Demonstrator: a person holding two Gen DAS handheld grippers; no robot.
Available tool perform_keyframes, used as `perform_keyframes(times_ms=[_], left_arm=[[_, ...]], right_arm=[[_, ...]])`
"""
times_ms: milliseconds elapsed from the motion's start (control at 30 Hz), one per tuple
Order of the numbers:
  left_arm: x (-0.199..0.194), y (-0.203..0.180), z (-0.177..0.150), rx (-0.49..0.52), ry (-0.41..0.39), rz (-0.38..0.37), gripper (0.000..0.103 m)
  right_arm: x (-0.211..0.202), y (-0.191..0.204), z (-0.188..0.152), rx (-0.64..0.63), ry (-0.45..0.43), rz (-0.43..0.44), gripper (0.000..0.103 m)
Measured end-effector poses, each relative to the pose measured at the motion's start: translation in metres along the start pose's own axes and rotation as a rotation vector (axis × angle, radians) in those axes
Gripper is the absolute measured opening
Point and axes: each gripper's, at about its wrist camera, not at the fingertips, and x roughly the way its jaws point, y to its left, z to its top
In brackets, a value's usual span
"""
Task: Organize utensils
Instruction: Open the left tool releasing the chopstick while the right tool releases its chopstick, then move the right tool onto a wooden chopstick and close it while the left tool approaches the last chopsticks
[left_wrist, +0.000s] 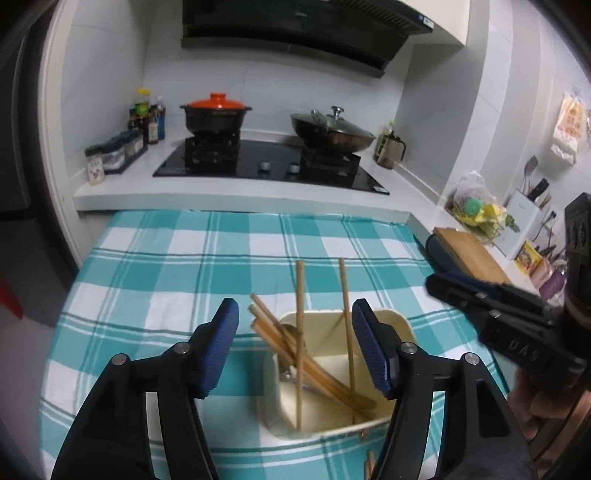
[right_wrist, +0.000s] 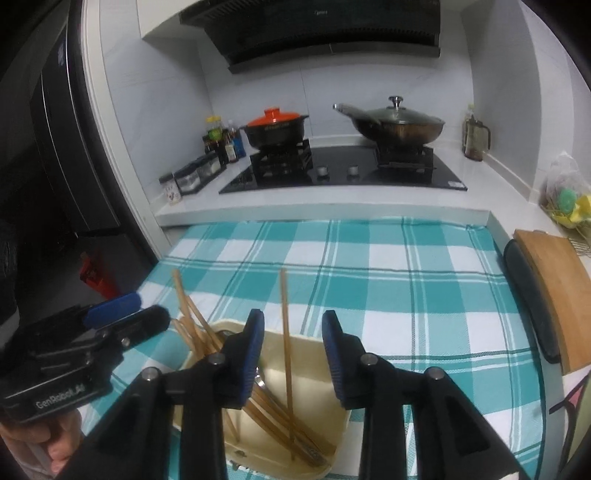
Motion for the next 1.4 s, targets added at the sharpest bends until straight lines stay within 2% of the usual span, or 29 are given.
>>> perform_keyframes(times_ms=[167,300,400,533,633,767,867,967,1100,1233,1300,1400], left_arm=[[-0.050,0.009,-0.021,0.047,0.014,0.015,0.077],[-0.087,0.015,-0.056,0.085,0.035,0.034,0.083],[-0.105,0.017,-0.090,0.079,0.061,0.029,0.087],[-0.114,0.006,-0.148,0.082,0.118,0.004,0.088],[-0.109,-0.007,-0.197,0.081,0.168,-0.015,0.088],[-0.090,-0.025,-0.251,0.062,0.257,-0.049,0.088],[-0.081,-0.038,-0.272,0.076,0.287,-0.049,0.088],[-0.071,-0.048,-0.281,0.096,0.321,-0.067,0.088],[-0.071,-0.048,-0.283,0.108,0.301,-0.027,0.088],[-0.076,-0.030,-0.283,0.059,0.279,0.022,0.088],[-0.079,-0.020,-0.283,0.039,0.275,0.049,0.088],[-0.082,-0.008,-0.283,0.012,0.272,0.076,0.088]], right_arm=[[-0.059,0.014,-0.005,-0.076,-0.062,-0.036,0.033],[-0.103,0.019,-0.028,-0.109,-0.051,-0.036,0.034],[-0.135,0.021,-0.056,-0.140,-0.042,-0.058,0.034],[-0.171,0.022,-0.100,-0.171,-0.053,-0.090,0.034],[-0.184,0.018,-0.153,-0.143,-0.054,-0.115,0.038],[-0.172,0.009,-0.234,-0.071,0.015,-0.159,0.038],[-0.157,0.004,-0.291,-0.016,0.078,-0.211,0.038],[-0.153,0.004,-0.326,0.044,0.103,-0.205,0.038],[-0.142,0.006,-0.331,0.059,0.131,-0.151,0.038],[-0.115,0.012,-0.317,0.065,0.187,-0.079,0.038],[-0.098,0.019,-0.309,0.057,0.201,-0.047,0.035],[-0.074,0.031,-0.295,0.058,0.219,0.003,0.026]])
